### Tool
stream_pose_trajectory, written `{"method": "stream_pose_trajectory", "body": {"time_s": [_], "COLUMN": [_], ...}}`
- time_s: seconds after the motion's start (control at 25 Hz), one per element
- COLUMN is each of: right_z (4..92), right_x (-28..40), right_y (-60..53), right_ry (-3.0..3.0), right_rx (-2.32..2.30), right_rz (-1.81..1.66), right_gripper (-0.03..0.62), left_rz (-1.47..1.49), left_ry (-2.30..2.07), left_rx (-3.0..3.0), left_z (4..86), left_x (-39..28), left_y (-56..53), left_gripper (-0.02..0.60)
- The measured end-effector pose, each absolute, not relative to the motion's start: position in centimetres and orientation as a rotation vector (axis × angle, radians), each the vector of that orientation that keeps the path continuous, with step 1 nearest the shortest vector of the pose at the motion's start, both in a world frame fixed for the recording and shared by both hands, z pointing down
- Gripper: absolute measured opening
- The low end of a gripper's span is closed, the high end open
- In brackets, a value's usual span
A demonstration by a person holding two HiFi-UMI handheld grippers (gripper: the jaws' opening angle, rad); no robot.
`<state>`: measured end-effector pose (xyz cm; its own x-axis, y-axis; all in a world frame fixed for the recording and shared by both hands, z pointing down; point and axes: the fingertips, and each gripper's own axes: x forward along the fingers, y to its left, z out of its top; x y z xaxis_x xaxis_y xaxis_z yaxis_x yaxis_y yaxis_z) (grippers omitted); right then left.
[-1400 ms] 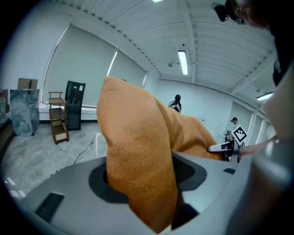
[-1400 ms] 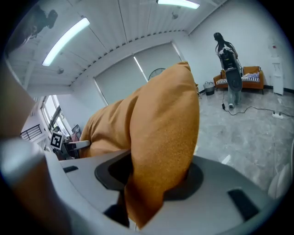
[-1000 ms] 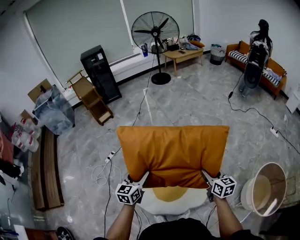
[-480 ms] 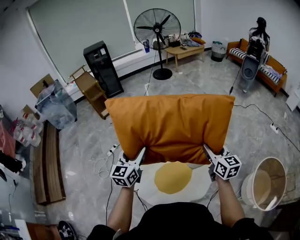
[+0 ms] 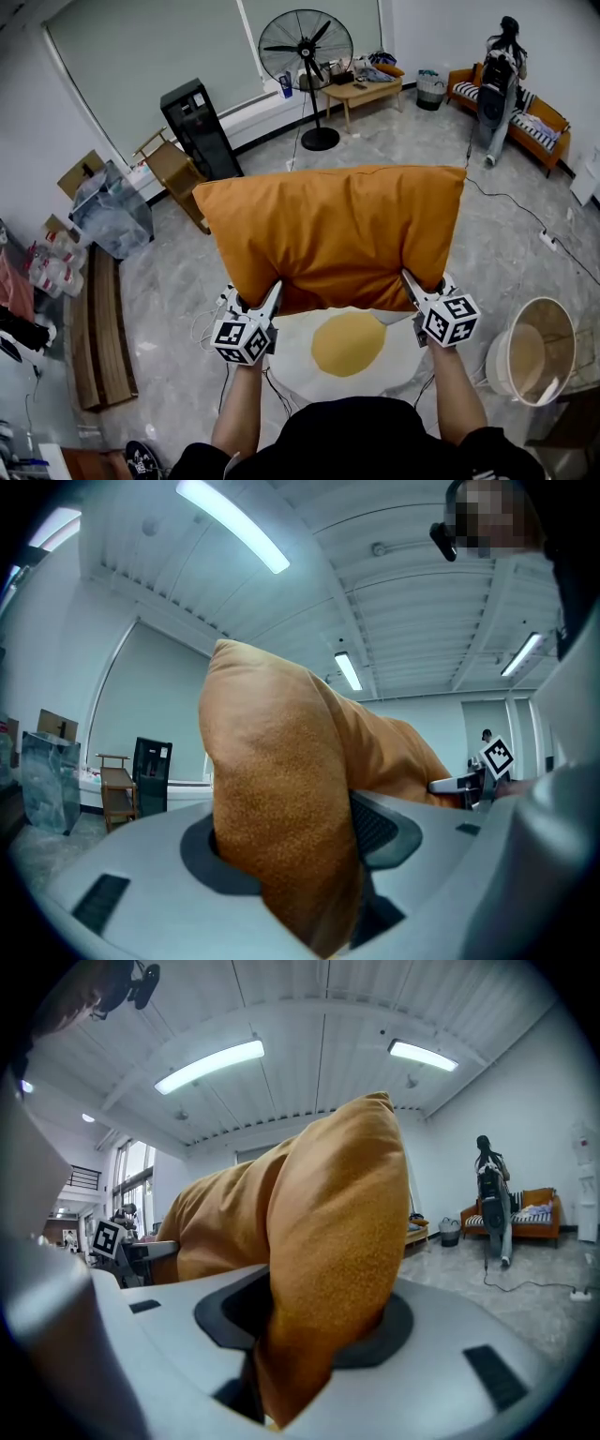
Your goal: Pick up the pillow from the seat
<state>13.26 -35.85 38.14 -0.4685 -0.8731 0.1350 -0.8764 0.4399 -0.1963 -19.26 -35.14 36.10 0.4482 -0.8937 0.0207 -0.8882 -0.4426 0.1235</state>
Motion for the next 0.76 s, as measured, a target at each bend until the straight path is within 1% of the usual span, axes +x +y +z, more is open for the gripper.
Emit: {"method": "stream_pose_trajectory", "body": {"time_s": [0.76], "right_z": [37.3], "right_x": [14.9], "right_y": [-35.0], "right_ry": [-2.636], "right_rx": [1.626], "right_rz": [0.348], "right_gripper": [0.183], "left_rz": [-0.090], "left_ry": [-1.591], "left_rx": [2.567], "left_z": [35.3], "left_x": [-17.5], "left_y": [-34.3], "left_gripper": [0.278]}}
